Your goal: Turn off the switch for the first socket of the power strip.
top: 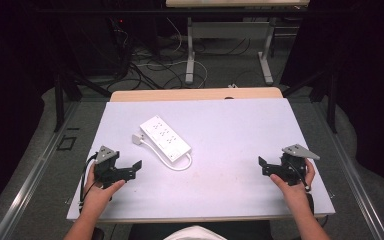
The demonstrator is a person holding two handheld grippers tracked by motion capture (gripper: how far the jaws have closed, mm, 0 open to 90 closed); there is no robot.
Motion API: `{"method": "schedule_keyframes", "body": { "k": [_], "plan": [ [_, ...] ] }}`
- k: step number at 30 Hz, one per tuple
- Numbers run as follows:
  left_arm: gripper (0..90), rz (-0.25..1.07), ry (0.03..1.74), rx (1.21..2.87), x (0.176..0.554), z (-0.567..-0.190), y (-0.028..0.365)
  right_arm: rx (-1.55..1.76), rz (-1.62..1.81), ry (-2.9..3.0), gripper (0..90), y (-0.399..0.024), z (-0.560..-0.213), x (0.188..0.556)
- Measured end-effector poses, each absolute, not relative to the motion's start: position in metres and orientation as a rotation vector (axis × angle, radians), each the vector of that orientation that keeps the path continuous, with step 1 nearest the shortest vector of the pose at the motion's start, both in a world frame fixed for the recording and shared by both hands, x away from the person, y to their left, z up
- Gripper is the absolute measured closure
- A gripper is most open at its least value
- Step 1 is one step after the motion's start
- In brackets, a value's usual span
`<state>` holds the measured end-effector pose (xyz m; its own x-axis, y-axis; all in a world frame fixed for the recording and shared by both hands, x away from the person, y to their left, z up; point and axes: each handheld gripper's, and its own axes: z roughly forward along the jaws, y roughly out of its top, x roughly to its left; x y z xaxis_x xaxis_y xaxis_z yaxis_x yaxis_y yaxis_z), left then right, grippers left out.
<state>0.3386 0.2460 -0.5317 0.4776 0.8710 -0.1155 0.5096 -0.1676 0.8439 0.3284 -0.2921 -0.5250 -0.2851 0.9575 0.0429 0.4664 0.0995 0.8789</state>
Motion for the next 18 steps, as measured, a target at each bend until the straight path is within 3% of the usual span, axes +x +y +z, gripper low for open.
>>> {"method": "schedule_keyframes", "body": {
  "k": [18],
  "plan": [
    [18.3, 0.484, 1.089, 1.899, 0.334, -0.531, 0.235, 1.382, 1.106, 1.843, 0.0, -0.29, -0.53, 0.331]
  ]
}}
